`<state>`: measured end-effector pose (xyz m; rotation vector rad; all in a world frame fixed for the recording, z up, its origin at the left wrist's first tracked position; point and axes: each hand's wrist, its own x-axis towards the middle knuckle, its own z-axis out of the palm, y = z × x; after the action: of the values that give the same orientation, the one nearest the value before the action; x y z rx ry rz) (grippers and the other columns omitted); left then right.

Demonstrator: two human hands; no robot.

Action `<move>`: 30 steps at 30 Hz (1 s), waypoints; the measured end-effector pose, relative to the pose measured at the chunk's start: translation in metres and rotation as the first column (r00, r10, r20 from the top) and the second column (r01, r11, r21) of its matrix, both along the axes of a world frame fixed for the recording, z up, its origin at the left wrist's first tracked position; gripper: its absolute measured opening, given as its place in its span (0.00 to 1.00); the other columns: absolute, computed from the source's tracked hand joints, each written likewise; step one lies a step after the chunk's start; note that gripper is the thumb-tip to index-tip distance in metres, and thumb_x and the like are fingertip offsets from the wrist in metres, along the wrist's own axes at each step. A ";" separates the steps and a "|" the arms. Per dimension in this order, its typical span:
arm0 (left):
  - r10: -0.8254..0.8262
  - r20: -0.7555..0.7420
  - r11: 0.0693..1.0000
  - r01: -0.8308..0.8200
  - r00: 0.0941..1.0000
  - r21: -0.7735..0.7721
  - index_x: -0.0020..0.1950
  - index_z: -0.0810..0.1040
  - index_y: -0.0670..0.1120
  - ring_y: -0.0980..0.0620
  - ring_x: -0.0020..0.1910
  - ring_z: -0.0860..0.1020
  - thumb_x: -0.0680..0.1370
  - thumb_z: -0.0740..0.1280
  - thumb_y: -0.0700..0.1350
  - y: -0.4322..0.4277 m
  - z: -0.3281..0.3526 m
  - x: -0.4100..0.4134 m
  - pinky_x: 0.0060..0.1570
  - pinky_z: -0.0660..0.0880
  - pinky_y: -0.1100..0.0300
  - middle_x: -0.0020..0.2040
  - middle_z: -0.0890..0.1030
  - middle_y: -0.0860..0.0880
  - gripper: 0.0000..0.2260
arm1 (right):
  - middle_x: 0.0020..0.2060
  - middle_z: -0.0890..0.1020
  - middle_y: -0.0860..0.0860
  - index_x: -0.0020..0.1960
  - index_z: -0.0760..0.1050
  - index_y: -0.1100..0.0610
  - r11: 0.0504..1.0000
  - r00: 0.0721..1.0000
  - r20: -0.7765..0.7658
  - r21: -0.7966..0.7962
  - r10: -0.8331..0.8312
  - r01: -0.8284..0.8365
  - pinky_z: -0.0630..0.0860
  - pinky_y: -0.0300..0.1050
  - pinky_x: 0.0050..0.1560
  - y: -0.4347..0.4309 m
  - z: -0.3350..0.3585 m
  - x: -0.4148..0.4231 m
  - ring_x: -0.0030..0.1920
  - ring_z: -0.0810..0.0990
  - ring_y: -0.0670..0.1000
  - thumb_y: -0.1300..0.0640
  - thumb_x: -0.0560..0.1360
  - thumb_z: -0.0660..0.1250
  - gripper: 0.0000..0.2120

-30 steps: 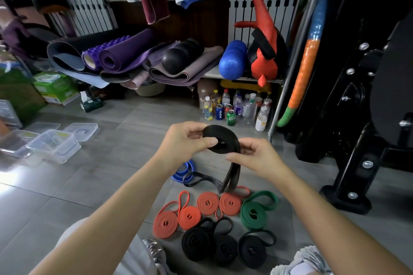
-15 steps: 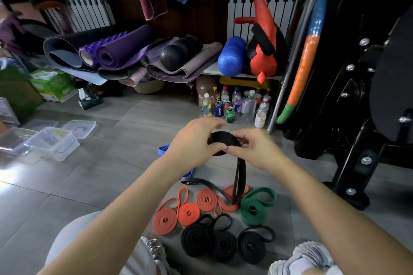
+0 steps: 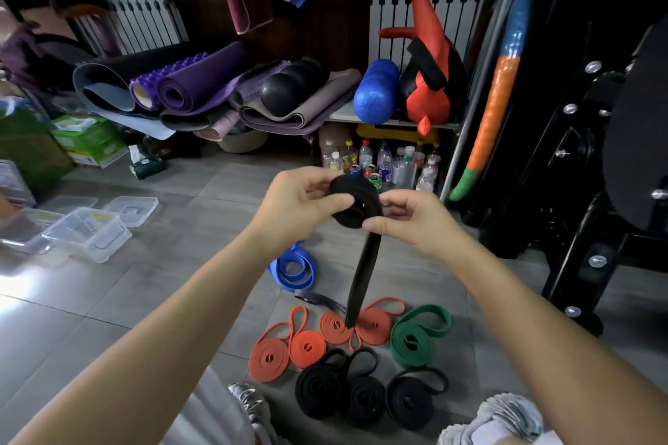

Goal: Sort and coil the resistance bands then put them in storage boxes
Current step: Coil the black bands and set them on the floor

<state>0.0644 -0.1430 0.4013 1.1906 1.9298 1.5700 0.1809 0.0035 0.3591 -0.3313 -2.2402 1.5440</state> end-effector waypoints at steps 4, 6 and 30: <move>-0.012 0.379 0.982 -0.062 0.925 0.181 0.53 0.79 0.47 0.55 0.44 0.82 0.76 0.66 0.36 0.003 -0.001 0.000 0.44 0.79 0.62 0.44 0.84 0.51 0.09 | 0.42 0.83 0.46 0.46 0.79 0.51 0.992 0.995 -0.095 -0.123 -0.025 0.013 0.77 0.33 0.49 -0.003 0.002 -0.007 0.43 0.82 0.39 0.68 0.67 0.73 0.14; -0.057 0.501 0.966 -0.080 0.863 0.247 0.56 0.78 0.44 0.53 0.45 0.82 0.77 0.64 0.37 0.006 -0.003 0.002 0.46 0.80 0.62 0.46 0.84 0.48 0.09 | 0.42 0.84 0.46 0.46 0.80 0.53 0.982 0.983 -0.171 -0.185 -0.067 0.035 0.77 0.35 0.50 -0.006 0.003 -0.010 0.43 0.82 0.41 0.69 0.67 0.72 0.13; 0.023 0.000 0.999 -0.023 1.000 -0.037 0.46 0.79 0.52 0.61 0.38 0.82 0.72 0.70 0.34 -0.001 0.000 -0.024 0.34 0.76 0.68 0.39 0.83 0.56 0.13 | 0.45 0.83 0.52 0.50 0.79 0.56 0.996 0.998 0.007 0.064 -0.056 0.055 0.77 0.39 0.53 -0.004 0.007 -0.026 0.44 0.81 0.45 0.66 0.67 0.75 0.14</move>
<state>0.0403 -0.1442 0.4012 1.1571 1.9700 1.5389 0.1553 0.0000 0.3656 -0.3790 -2.2621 1.4424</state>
